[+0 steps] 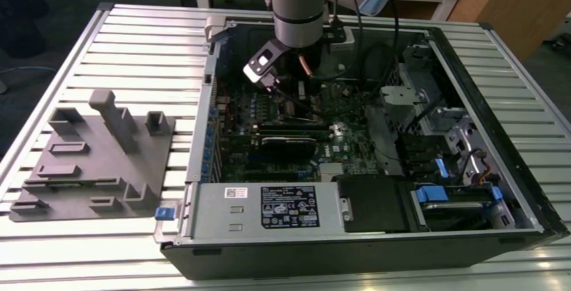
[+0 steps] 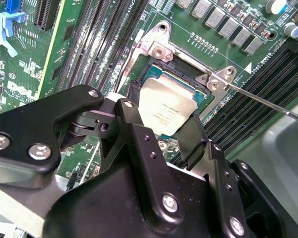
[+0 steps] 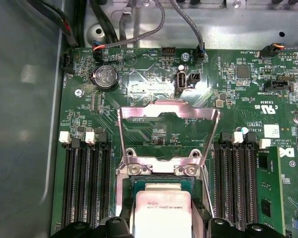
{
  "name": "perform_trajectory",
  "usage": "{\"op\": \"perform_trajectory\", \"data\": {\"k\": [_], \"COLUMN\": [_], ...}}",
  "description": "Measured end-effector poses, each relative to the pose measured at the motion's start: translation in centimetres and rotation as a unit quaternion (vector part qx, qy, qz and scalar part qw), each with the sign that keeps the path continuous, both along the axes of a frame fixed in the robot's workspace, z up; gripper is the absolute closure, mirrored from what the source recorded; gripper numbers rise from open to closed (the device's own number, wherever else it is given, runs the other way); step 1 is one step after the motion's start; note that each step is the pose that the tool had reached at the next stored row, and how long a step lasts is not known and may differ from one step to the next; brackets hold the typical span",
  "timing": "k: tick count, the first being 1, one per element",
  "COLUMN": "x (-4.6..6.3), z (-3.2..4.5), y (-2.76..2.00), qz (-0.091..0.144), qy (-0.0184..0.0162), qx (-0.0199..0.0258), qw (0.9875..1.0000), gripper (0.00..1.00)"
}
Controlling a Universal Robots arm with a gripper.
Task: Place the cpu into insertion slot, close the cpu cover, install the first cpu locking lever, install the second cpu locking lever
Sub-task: 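Place the cpu into insertion slot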
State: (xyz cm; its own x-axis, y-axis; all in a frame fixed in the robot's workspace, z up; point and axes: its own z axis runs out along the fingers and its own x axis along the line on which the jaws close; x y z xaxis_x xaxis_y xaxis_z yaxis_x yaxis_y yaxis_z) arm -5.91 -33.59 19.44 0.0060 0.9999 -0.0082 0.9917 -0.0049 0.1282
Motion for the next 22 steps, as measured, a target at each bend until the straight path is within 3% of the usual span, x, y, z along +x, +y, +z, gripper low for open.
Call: {"op": "perform_trajectory", "data": {"k": [22], "x": [-0.01], "z": [-0.33], "y": [-0.01], "qz": [0.0], "qy": [0.0002], "qx": [-0.0003], "qw": [1.0], "gripper": [0.46]}}
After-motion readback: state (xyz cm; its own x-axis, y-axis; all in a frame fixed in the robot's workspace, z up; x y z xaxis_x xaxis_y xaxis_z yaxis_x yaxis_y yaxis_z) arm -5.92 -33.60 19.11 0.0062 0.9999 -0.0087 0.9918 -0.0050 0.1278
